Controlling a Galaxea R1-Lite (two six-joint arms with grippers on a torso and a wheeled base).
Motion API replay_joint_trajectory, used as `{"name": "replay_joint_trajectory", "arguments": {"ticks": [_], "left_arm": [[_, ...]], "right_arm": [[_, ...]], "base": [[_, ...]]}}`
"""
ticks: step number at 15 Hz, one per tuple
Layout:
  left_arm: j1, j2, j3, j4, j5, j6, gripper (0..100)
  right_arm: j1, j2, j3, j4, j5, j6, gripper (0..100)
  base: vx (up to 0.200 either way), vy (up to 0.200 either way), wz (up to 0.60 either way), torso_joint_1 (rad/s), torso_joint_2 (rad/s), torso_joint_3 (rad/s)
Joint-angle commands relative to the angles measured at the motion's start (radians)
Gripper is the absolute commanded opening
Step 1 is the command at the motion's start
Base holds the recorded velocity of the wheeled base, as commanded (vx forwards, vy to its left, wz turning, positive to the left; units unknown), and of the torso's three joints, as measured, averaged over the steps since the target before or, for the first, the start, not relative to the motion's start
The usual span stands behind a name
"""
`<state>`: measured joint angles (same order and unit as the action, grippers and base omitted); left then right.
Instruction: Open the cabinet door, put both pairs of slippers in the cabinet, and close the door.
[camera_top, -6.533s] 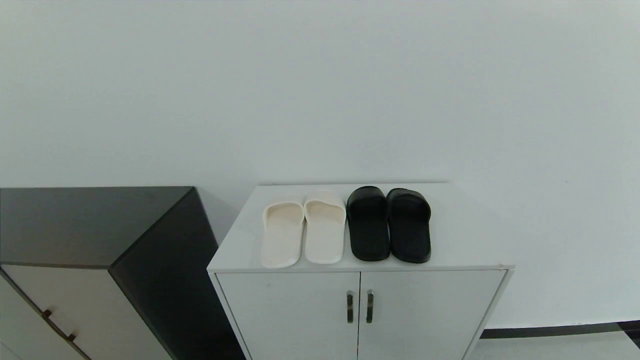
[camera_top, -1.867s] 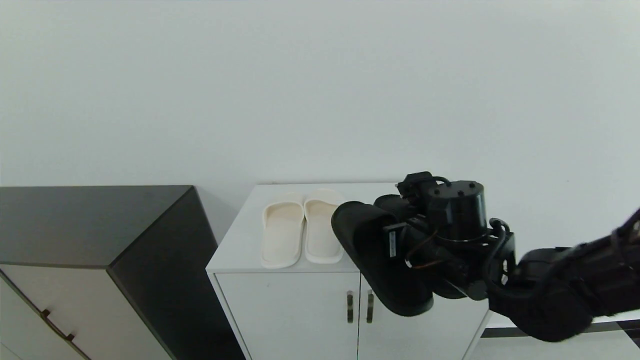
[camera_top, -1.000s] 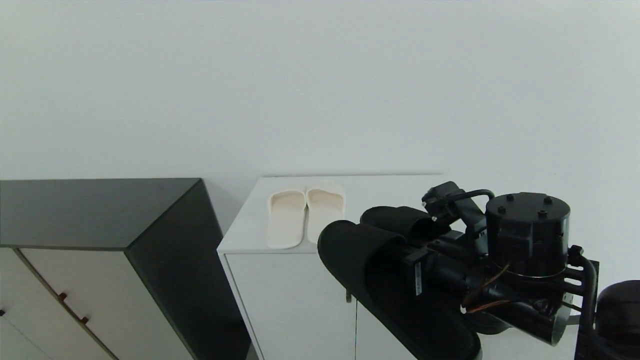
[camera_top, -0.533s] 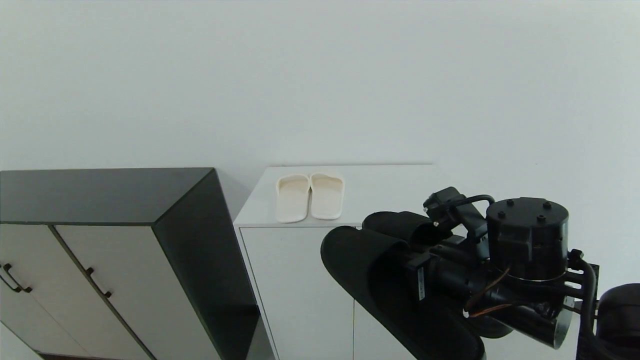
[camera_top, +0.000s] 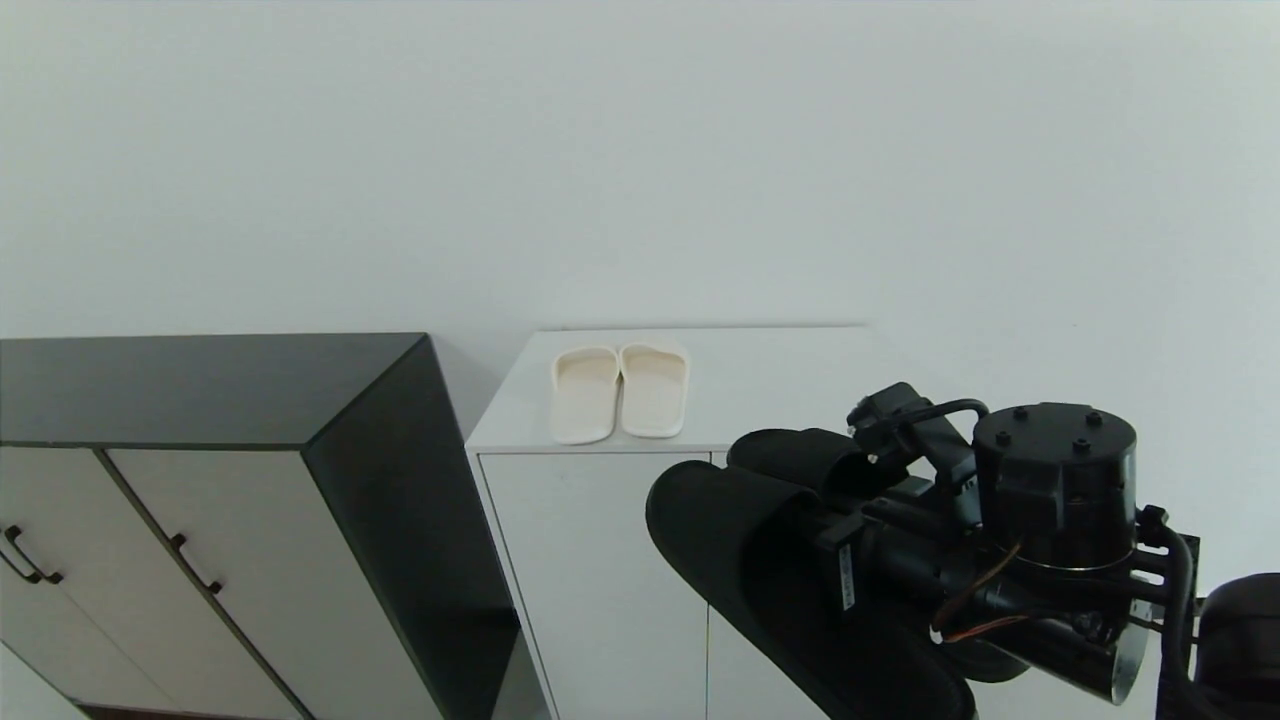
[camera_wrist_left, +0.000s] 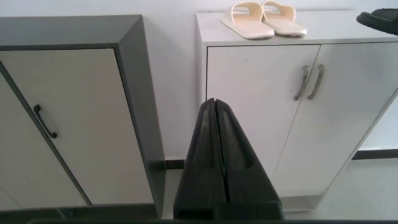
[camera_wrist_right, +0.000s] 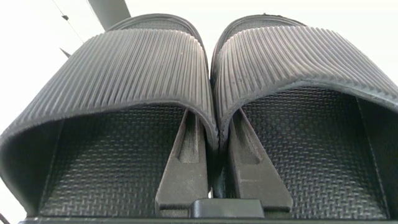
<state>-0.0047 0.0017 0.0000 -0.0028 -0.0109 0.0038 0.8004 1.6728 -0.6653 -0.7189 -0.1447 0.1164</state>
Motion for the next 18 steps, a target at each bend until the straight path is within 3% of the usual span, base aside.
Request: {"name": "replay_joint_trajectory", "arguments": {"ticks": [1,6,14,15,18], "left_arm": [[0.0,0.0,0.0,-0.002,0.0,-0.001,0],[0.0,0.0,0.0,0.0,0.003,-0.001,0],[0.0,0.0,0.0,0.0,-0.001,-0.001,0],[0.0,0.0,0.0,0.0,-0.001,-0.001,100],[0.0,0.0,0.0,0.0,-0.003,0.004,100]], "right_arm": [[0.0,0.004,0.003,-0.001,0.0,0.002,0],[-0.001,0.004,0.004,-0.001,0.0,0.002,0],[-0.001,0.004,0.013,-0.001,-0.001,0.002,0],[-0.003,0.007,0.013,-0.001,0.0,0.002,0],[-0.001,0.022,0.012,-0.001,0.002,0.002,0]], "base": [[0.0,0.0,0.0,0.0,0.0,0.0],[0.0,0.0,0.0,-0.019,0.04,0.026],[0.0,0.0,0.0,-0.21,0.51,0.291],[0.0,0.0,0.0,-0.217,0.54,0.315],[0.0,0.0,0.0,-0.207,0.53,0.32]]}}
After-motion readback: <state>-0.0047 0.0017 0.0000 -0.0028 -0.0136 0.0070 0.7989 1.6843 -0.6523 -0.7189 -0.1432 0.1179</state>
